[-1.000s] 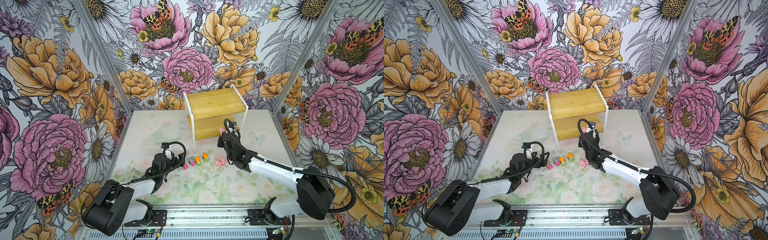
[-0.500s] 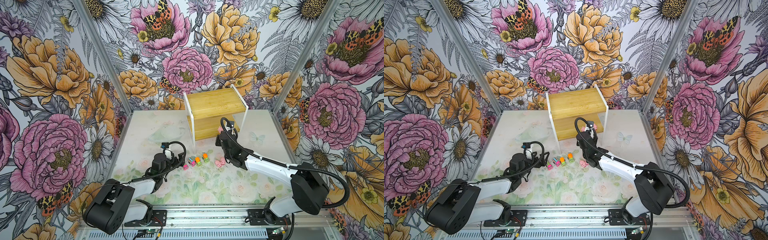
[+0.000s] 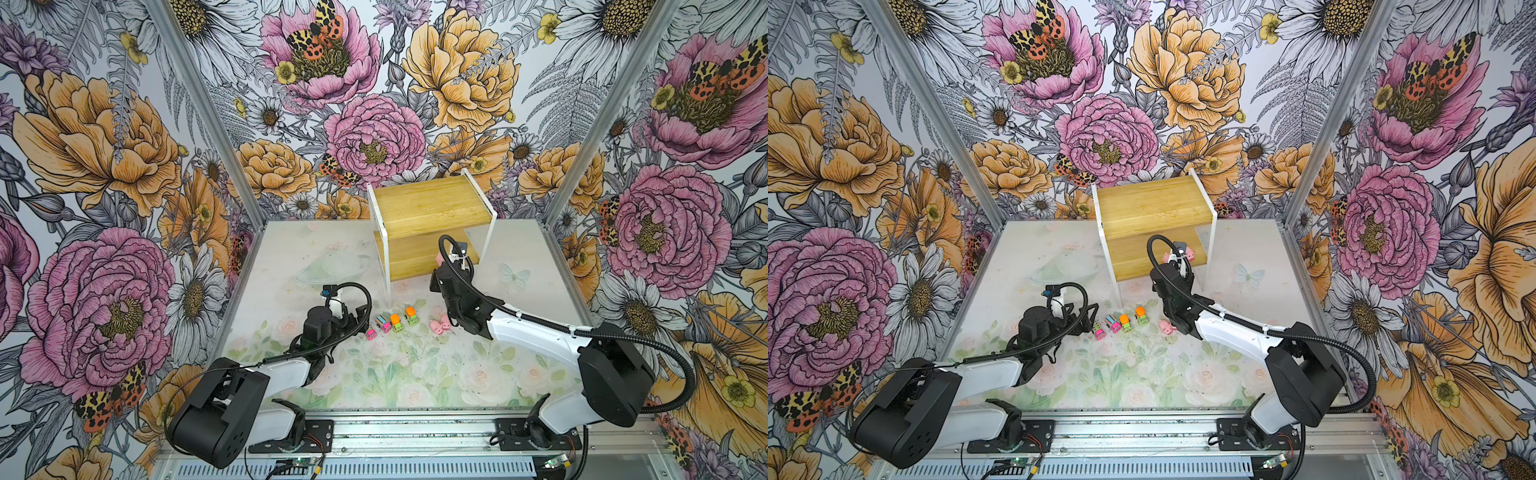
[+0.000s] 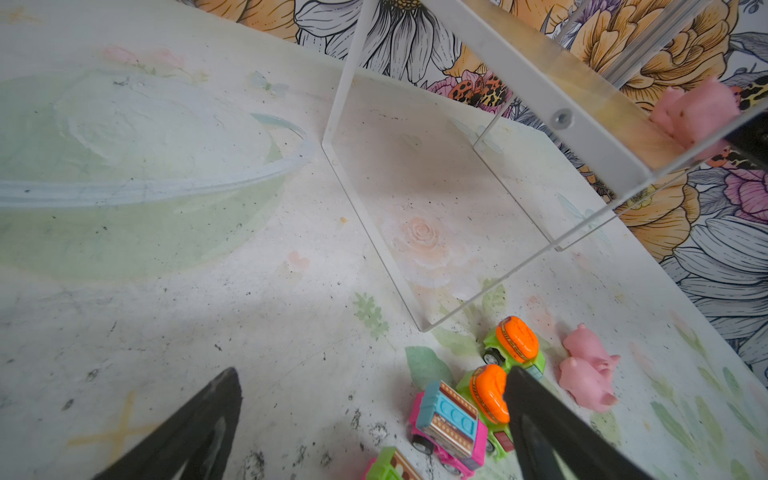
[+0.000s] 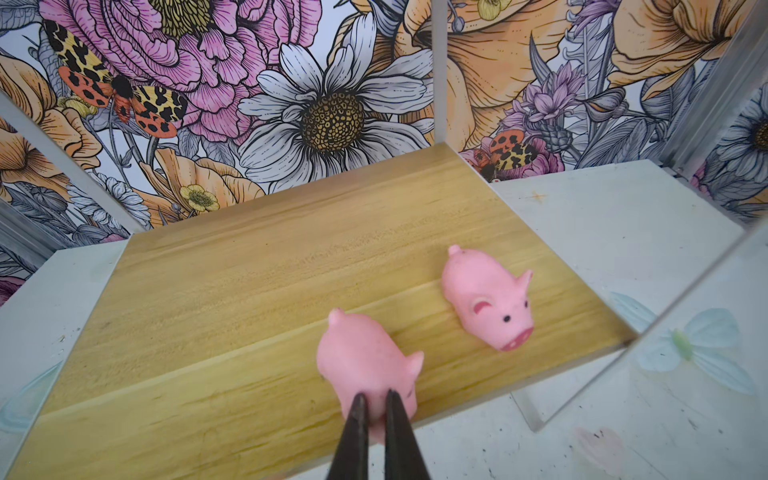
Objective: Place and organize the plastic toys onto the shelf
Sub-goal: 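Carry the pig over the lower shelf board beside the first pig, then open the right gripper to release the pig onto the shelf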
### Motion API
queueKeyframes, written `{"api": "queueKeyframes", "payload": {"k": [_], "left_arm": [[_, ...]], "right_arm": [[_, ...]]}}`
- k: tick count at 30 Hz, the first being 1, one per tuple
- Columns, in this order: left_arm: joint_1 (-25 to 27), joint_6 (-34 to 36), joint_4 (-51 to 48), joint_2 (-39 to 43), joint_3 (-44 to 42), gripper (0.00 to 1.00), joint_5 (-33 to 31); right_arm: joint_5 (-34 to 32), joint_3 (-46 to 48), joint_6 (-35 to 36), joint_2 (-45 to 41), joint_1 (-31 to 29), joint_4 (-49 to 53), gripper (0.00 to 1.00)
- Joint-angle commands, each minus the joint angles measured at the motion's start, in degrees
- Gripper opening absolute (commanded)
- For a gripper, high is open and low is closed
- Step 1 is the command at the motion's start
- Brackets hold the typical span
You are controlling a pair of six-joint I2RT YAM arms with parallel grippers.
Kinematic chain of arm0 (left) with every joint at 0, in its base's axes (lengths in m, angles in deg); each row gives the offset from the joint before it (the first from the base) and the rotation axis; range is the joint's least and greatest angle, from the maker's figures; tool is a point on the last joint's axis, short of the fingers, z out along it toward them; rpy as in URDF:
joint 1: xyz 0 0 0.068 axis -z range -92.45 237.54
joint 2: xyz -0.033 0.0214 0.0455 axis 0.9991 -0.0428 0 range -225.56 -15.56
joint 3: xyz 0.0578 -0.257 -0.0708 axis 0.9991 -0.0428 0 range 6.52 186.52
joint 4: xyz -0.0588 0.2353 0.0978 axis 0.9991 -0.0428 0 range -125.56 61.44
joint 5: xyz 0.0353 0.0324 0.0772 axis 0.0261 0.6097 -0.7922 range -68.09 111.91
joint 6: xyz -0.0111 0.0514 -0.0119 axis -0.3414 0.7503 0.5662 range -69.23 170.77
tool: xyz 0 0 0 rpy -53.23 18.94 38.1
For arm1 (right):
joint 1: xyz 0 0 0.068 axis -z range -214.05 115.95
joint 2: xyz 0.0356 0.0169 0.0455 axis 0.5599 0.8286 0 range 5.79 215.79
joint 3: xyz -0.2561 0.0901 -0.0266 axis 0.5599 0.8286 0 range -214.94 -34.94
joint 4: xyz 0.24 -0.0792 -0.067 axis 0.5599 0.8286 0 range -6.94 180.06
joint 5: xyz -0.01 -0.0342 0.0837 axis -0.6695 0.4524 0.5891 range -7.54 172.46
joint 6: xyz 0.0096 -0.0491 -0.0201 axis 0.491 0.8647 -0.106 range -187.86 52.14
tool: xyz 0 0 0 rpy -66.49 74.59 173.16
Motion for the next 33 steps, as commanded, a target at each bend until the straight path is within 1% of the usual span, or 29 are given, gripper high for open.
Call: {"api": "queueKeyframes", "payload": {"k": [1,13,15,26,30,33], "left_arm": [[-0.6,0.0,2.3,-0.7,-0.8,0.99,1.6],[-0.7,-0.3,2.6,-0.8,-0.9,0.99,1.6],[-0.7,-0.3,2.7,-1.0,-0.9,0.99,1.6],[-0.8,-0.4,3.1,-1.7,-0.8,0.99,1.8],[-0.7,-0.4,2.9,-1.5,-0.7,0.99,1.8],[-0.8,-0.4,2.8,-1.4,-0.8,0.99,1.9]], "right_arm": [[-1.5,-1.3,-0.9,1.3,-0.4,0.5,0.09],[-1.1,-1.5,-0.9,1.7,-0.5,0.5,0.12],[-1.1,-1.3,-0.9,1.4,-0.6,0.7,0.15],[-1.2,2.0,-0.9,-1.9,-0.7,1.1,0.25],[-1.2,3.3,0.1,-3.4,-0.6,0.7,0.32],[0.2,4.1,2.0,-4.4,-0.7,0.0,0.37]]}}
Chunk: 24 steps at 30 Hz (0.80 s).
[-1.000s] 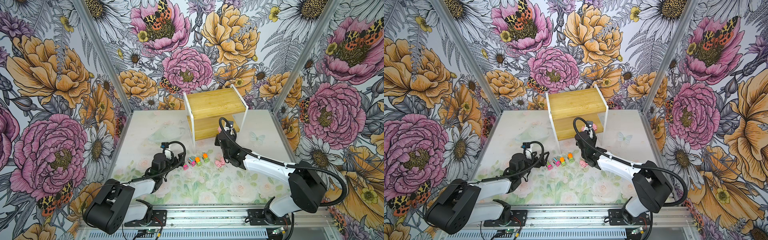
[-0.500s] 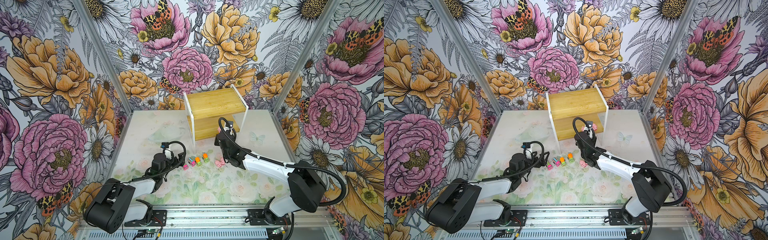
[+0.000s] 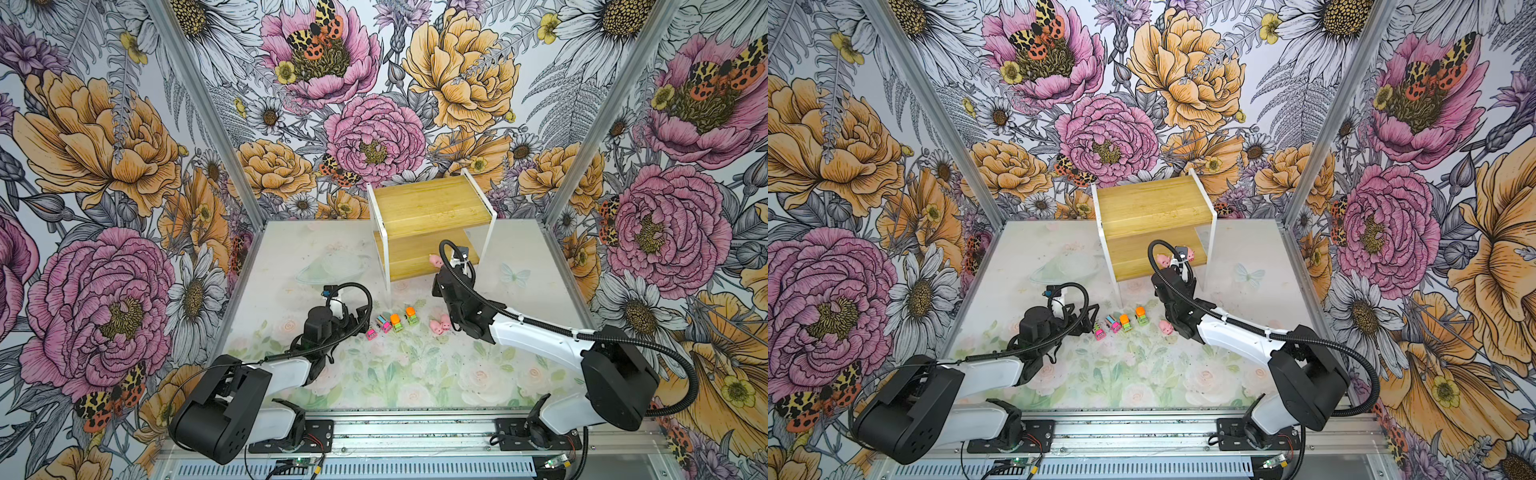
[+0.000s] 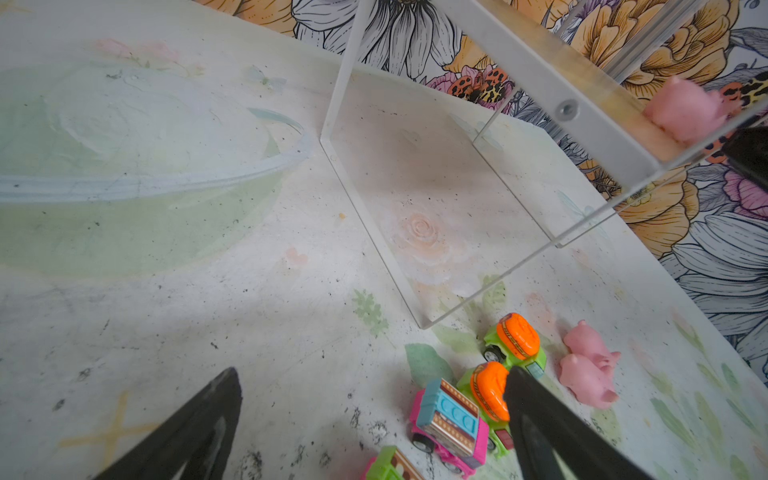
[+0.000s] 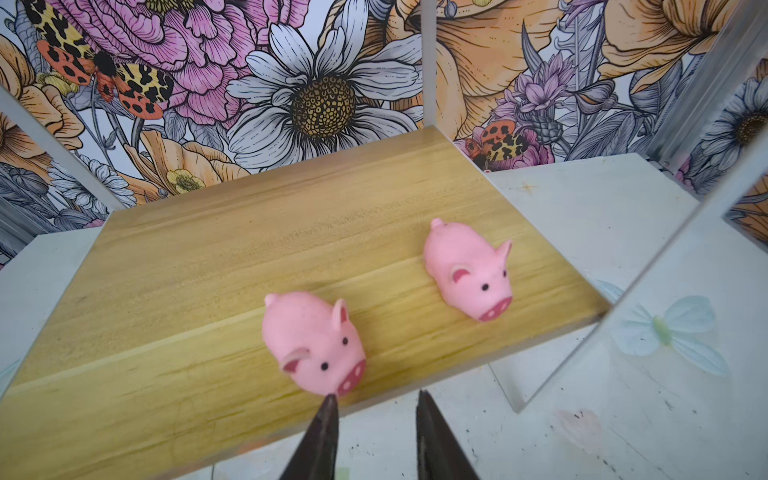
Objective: Place and organize the plastic toys onto the shelf
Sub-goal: 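Open the right gripper to release the pig onto the shelf, then withdraw the right gripper from the shelf toward the remaining pigs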
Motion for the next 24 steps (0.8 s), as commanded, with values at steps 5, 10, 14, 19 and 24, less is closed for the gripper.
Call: {"api": "queueKeyframes", "payload": {"k": [5,10,14,19,24], "left_arm": [[-0.9,-0.4,2.0,-0.4,-0.7,0.99,1.5],[-0.8,-0.4,1.9,-0.3,-0.6,0.99,1.8],[-0.8,-0.4,1.9,-0.4,-0.6,0.99,1.8],[-0.8,-0.4,1.9,-0.4,-0.6,0.99,1.9],[-0.8,-0.6,1.8,-0.3,-0.5,0.99,1.9]], "right_arm": [[5.0,3.7,4.6,-4.6,-0.3,-2.8,0.42],[16.3,6.7,11.1,-8.6,0.3,-5.2,0.45],[26.3,8.4,19.1,-10.9,0.7,-3.0,0.46],[29.3,12.8,22.1,-13.5,1.1,-2.4,0.46],[29.2,21.8,16.2,-17.6,1.2,-7.9,0.46]]}}
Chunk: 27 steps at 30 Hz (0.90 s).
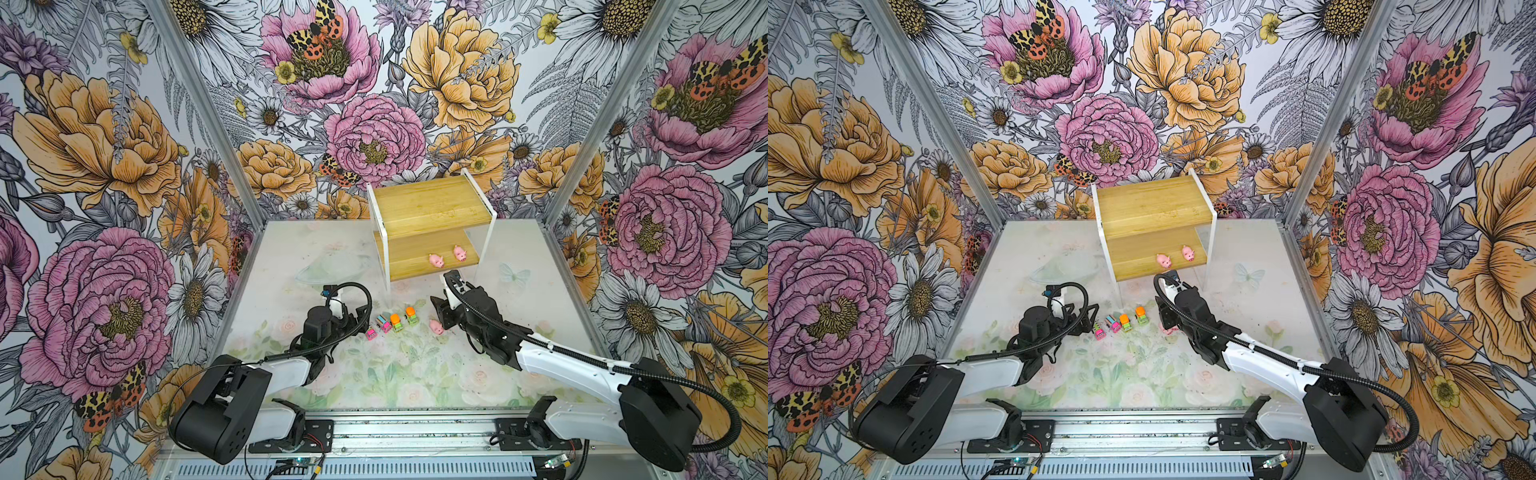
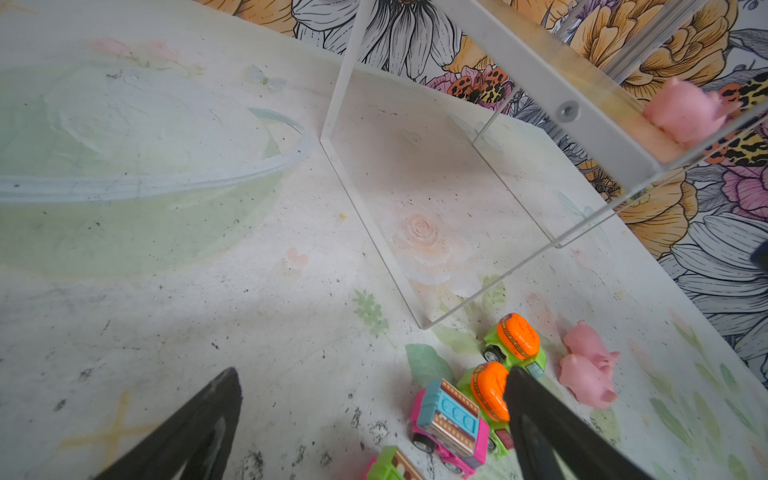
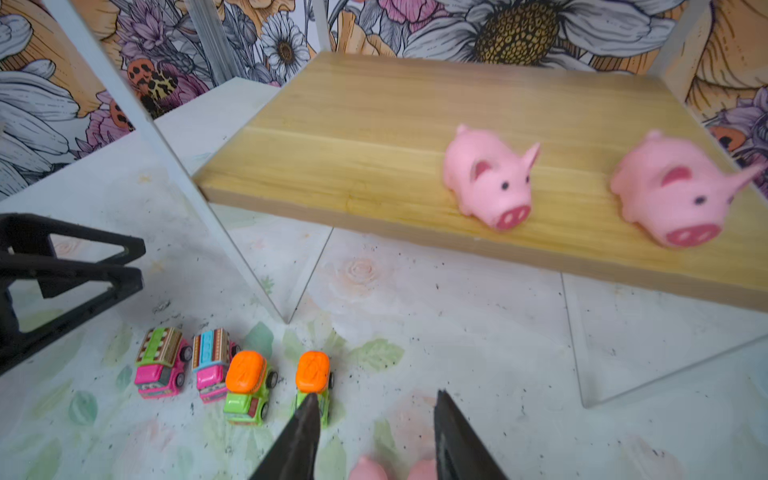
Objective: Place and organize the plastic toys onto the shelf
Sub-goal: 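Withdraw the right gripper from the shelf toward the remaining pigs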
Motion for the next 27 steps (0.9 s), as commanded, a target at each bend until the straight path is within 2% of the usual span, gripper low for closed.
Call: {"api": "queueKeyframes", "payload": {"k": [1,6,11,27], "left_arm": [[-0.5,-0.7,1.8,-0.3,-0.5,0.99,1.5],[-0.4,-1.6,1.7,0.1,-0.4,0.99,2.4],[-0.5,-2.2,0.4,0.6,-0.1,0.99,2.4],[0.7,-4.0,-4.1,3.4,0.6,0.99,0.4]], "right_arm": [[1.2,5.1,-3.8,-3.2,0.3,-4.8,0.46],[-2.1,14.4,-10.5,-7.0,0.3,-11.0,0.48],[-3.1,19.0,-14.1,-7.6,0.3,-13.7,0.48],[-4.3,22.2,-12.2,-3.0,0.6,-18.1,0.46]]}}
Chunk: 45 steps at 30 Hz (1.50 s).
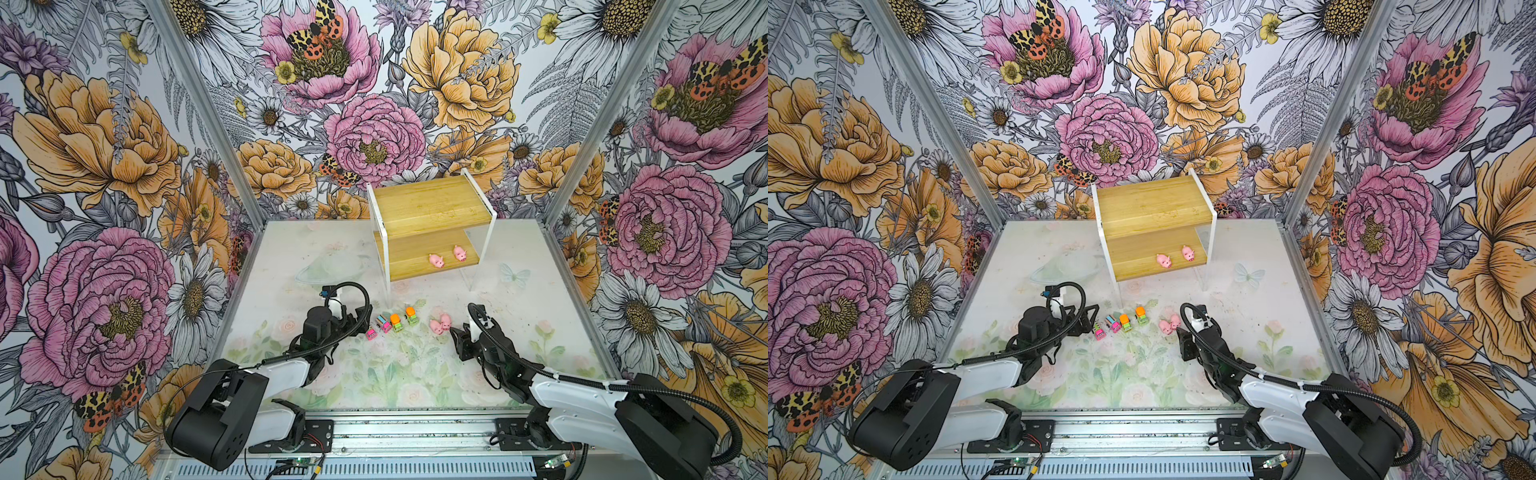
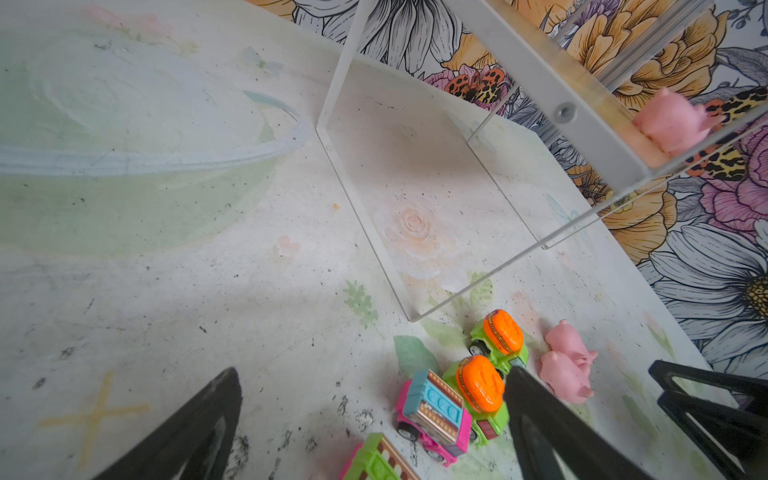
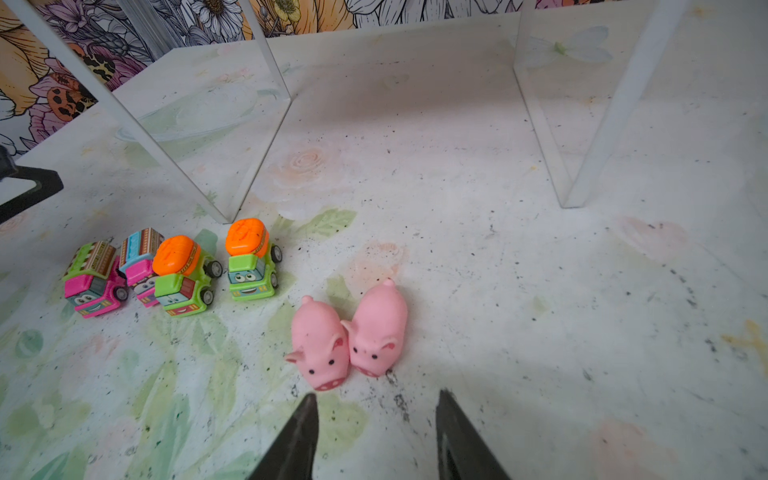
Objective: Place and organize the plastic toys onto the shelf
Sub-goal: 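Withdraw the right gripper from the shelf toward the remaining pigs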
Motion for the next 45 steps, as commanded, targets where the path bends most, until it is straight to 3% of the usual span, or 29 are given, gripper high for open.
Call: {"api": "queueKeyframes", "payload": {"k": [1,9,20,33,45], "left_arm": [[0.7,-0.8,-1.4,1.6,0.6,0.99,-0.8],[1.3,-0.8,-2.7,1.9,0.9,0.99,-2.0],[2.1,-0.4,-2.6,-0.7,2.2,0.99,-2.2],[2.2,0.1,-2.4,-1.5,2.4,0.99,-2.4],[2.3,-0.2,-2.3,-2.7,3.0,0.99,-2.7]], "right_arm": [[-1.4,0.0,0.3,1.9,0.6,-2.6,0.47],[-3.2,-2.9,0.0,9.0,0.7,-3.9,0.47],[-2.9,-3.6,-0.6,14.7,0.6,-7.8,0.57],[0.2,-4.2,-0.5,24.0,1.9,-17.3,0.55],[6.1,-6.0,1.0,27.3,6.1,-18.6,0.53]]}}
